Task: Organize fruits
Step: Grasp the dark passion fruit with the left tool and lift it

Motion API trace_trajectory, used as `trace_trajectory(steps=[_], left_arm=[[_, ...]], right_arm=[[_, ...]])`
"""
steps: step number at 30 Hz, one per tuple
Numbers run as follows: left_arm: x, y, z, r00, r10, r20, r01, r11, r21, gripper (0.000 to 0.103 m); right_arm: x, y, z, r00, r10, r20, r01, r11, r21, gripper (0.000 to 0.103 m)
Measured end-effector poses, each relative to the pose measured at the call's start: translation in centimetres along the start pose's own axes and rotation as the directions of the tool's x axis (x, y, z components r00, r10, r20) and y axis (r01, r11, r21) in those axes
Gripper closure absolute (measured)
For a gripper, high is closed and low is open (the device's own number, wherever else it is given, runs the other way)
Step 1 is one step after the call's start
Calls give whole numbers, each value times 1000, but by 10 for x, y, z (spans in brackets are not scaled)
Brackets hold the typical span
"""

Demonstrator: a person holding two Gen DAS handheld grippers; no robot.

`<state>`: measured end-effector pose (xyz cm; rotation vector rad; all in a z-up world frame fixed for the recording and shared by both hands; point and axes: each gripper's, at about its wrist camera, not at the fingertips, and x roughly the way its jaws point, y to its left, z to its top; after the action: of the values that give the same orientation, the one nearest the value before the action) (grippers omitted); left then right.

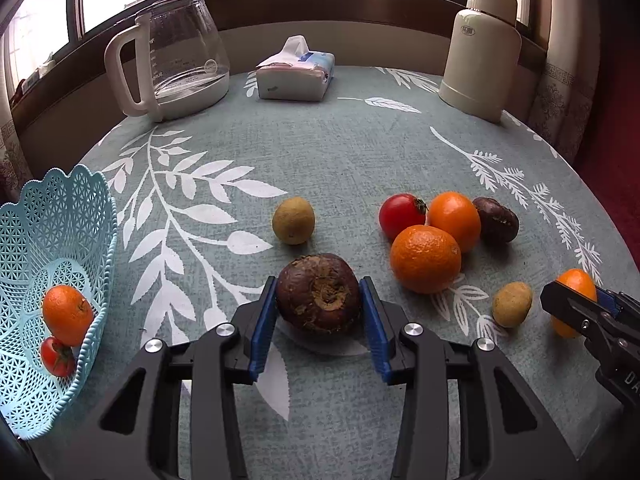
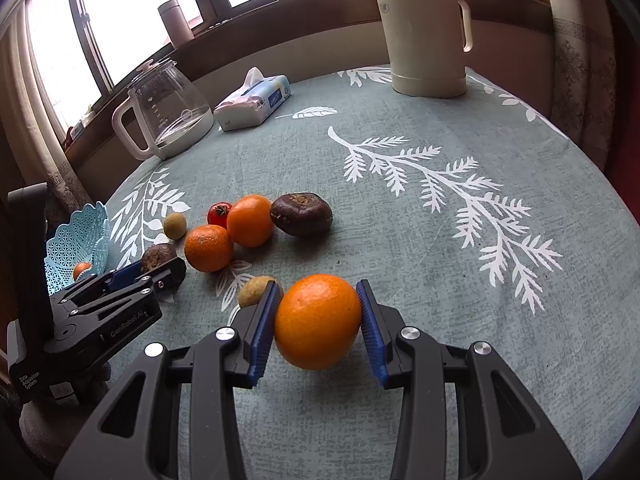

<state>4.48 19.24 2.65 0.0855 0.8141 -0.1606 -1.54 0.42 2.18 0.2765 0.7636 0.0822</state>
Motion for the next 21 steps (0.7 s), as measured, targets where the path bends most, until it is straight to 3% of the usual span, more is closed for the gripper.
trace_trajectory(steps=[21], left_arm=[[-20,9,-6,997,41,66,-37,998,-56,61]], right_arm=[[-4,1,0,1000,4,23,-4,1000,-1,63]])
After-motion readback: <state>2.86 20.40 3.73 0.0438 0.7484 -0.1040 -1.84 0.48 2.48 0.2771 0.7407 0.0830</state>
